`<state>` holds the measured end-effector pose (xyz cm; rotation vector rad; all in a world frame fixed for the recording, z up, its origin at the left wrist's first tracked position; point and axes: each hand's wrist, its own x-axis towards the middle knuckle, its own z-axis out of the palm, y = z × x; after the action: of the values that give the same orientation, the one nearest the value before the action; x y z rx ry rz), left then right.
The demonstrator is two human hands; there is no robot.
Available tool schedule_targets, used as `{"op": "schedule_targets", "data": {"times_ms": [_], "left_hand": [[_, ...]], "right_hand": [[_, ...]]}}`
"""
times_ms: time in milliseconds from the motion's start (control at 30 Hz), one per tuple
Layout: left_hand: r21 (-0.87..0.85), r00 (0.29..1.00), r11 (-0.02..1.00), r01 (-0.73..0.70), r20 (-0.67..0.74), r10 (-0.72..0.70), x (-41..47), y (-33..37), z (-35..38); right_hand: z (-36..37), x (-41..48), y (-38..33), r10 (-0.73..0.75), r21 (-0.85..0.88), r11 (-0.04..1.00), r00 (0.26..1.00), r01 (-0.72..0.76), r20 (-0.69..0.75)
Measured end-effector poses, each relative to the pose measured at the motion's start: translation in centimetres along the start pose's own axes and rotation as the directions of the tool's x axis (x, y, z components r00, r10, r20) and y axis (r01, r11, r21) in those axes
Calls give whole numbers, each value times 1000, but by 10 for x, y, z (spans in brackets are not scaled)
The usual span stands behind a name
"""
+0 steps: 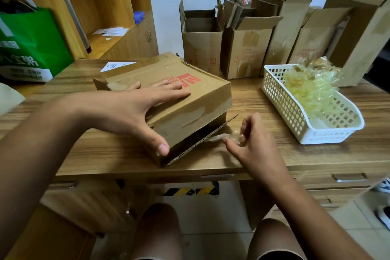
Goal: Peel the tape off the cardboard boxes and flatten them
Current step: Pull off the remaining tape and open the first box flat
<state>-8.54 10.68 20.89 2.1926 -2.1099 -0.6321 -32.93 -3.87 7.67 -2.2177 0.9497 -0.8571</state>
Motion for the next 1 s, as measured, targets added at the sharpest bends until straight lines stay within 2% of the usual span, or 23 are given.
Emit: {"op": "schedule_targets", "data": {"times_ms": [100, 233, 300, 433, 600, 1000], "left_hand": [[54, 1000, 999, 0, 6, 0, 2, -3, 3], [108, 997, 994, 17, -78, -8, 11, -3, 12], [120, 993, 992, 28, -117, -14, 15, -1, 16], [185, 981, 982, 50, -196, -13, 23, 4, 23], [206, 968, 976, 66, -250, -13, 28, 14, 30], [218, 947, 966, 136, -316, -62, 36, 31, 37]], "right_hand": [[1, 1, 0, 15, -27, 1000, 999, -14, 36], [7, -1, -3, 55, -55, 997, 989, -48, 138], [9, -3, -6, 46, 12, 999, 987, -48, 155], [18, -10, -20, 14, 266, 960, 969, -82, 246], [29, -18, -39, -98, 388, 922, 962, -9, 256], [34, -37, -54, -205, 394, 916, 930, 73, 305]]}}
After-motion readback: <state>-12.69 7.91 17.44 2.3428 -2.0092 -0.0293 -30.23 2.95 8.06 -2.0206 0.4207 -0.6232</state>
